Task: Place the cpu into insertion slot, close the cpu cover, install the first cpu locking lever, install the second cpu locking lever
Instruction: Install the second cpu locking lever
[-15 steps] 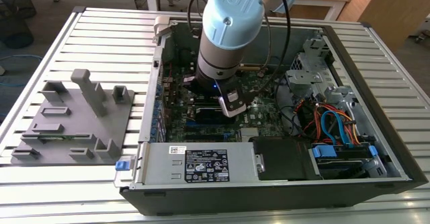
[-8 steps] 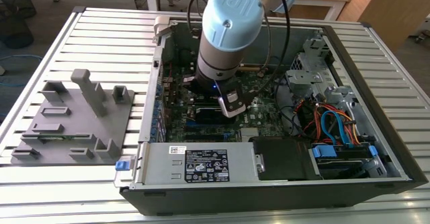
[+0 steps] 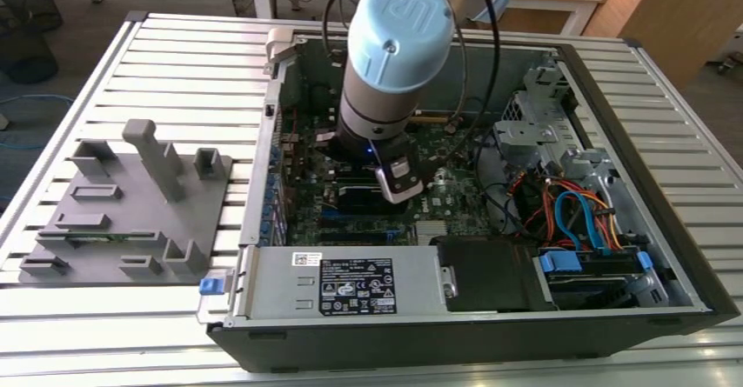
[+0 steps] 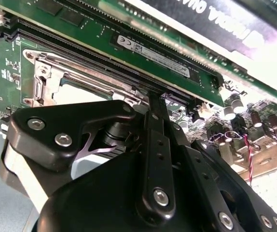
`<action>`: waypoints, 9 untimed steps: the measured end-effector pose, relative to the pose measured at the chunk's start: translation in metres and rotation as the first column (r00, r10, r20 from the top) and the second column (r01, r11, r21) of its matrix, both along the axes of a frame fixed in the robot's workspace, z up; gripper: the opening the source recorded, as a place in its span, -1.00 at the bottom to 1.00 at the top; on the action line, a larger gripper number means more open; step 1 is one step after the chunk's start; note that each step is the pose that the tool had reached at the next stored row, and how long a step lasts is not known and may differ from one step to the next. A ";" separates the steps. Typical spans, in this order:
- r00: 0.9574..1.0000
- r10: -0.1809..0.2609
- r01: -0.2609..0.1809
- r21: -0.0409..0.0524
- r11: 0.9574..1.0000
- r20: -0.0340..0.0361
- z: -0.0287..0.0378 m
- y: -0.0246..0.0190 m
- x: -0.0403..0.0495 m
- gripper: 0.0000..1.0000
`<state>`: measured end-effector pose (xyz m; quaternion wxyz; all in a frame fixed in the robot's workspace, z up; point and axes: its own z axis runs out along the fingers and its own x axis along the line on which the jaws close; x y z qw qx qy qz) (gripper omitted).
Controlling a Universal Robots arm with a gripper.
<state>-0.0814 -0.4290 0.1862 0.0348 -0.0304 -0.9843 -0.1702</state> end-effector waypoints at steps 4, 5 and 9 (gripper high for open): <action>1.000 0.000 0.000 0.003 1.000 0.000 0.0000 0.0002 -0.0008 -0.80; 1.000 0.000 0.000 0.004 1.000 0.000 -0.0001 0.0004 -0.0011 -0.80; 1.000 0.000 0.000 0.010 1.000 0.000 -0.0004 0.0009 -0.0019 -0.80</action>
